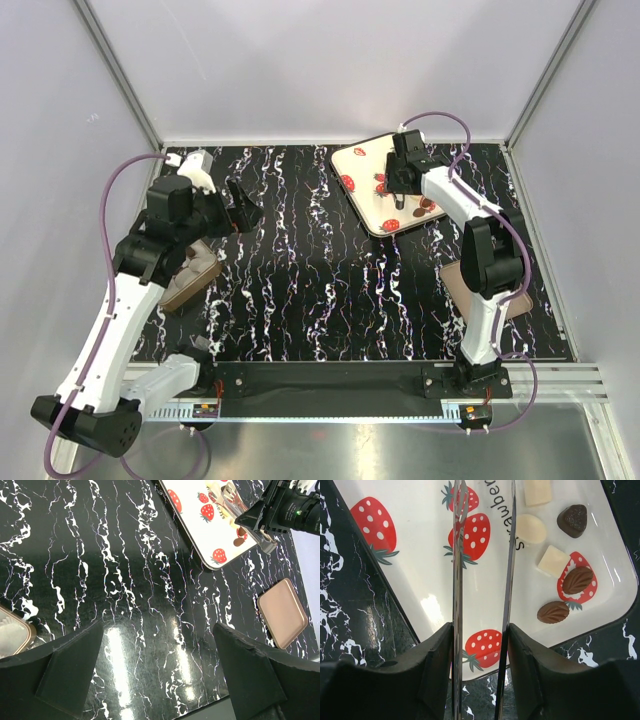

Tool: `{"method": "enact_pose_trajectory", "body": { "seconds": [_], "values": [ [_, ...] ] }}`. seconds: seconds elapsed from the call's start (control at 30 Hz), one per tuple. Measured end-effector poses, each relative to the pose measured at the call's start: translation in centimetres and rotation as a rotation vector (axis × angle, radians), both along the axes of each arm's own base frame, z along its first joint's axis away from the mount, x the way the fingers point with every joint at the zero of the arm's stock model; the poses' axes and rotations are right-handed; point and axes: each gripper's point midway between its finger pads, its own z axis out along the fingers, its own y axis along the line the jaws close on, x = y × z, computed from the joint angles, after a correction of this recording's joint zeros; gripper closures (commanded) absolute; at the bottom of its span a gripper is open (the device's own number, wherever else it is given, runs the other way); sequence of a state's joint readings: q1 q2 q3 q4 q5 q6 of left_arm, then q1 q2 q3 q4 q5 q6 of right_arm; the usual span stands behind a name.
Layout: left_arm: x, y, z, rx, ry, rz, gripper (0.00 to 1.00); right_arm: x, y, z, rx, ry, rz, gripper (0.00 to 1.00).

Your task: Pack the chocolate

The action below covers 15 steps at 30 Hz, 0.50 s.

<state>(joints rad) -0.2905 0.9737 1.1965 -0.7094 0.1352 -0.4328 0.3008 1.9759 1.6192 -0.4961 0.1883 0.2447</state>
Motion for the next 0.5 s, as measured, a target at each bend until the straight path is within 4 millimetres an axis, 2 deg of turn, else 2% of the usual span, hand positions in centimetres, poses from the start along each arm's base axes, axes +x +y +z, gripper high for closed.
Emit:
{"method": "enact_pose_trajectory", "body": {
  "seconds": [0.2, 0.5],
  "values": [
    [0.5, -0.2, -0.4, 0.002, 0.011, -0.001, 0.01, 0.4, -0.3, -0.8, 0.021, 0.014, -0.006, 0.47],
    [0.8, -0.4, -0.4, -0.002, 0.010, -0.007, 0.01, 2.7, -0.5, -2.9, 0.059, 0.036, -0.007, 0.48]
  ]
}}
